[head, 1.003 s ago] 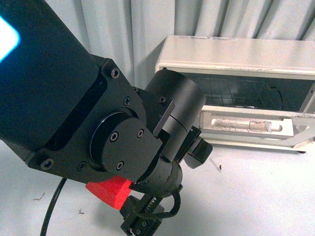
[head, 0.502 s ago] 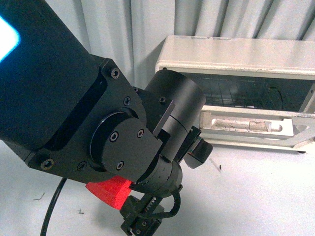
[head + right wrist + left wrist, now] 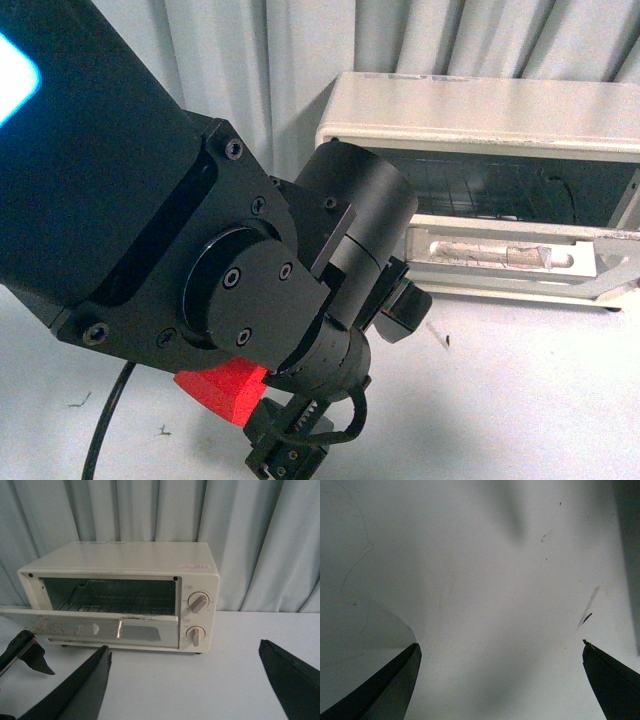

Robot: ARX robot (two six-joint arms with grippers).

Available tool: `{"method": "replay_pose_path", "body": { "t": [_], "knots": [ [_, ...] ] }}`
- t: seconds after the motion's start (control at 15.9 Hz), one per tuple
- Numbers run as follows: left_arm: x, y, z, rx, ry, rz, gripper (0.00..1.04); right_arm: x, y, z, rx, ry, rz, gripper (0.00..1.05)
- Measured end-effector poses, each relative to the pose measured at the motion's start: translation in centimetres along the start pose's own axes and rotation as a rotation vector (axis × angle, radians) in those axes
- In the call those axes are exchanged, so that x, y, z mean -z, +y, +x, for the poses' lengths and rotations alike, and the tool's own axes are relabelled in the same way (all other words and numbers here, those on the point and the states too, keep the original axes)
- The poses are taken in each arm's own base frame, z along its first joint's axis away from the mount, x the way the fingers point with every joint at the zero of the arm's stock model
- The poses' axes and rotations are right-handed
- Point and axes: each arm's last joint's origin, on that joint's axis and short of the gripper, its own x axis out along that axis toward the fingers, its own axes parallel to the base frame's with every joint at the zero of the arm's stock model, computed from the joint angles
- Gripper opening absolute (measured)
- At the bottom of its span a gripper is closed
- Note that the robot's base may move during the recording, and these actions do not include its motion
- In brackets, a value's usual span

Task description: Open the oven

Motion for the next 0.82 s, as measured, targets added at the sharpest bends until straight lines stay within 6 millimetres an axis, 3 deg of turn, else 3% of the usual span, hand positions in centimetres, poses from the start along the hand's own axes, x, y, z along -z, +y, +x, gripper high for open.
{"method": "replay_pose_path", "body": {
  "t": [0.06,0.25,0.31,0.38,0.82],
  "knots": [
    [0.0,0.0,0.0,0.0,0.0,0.0,0.98,0.0,0.0,0.0,0.0,0.0,0.002,0.97],
    [0.0,0.0,0.0,0.0,0.0,0.0,0.98,0.0,0.0,0.0,0.0,0.0,0.002,0.66],
    [0.0,0.0,0.0,0.0,0.0,0.0,0.98,0.0,0.0,0.0,0.0,0.0,0.002,0.72],
    [0.0,0.0,0.0,0.0,0.0,0.0,0.98,0.0,0.0,0.0,0.0,0.0,0.002,0.94],
    [0.9,2.7,-0.8,0.024,-0.021,0.002,0.98,0.0,0.0,0.0,0.0,0.0,0.002,0.98]
  ]
}}
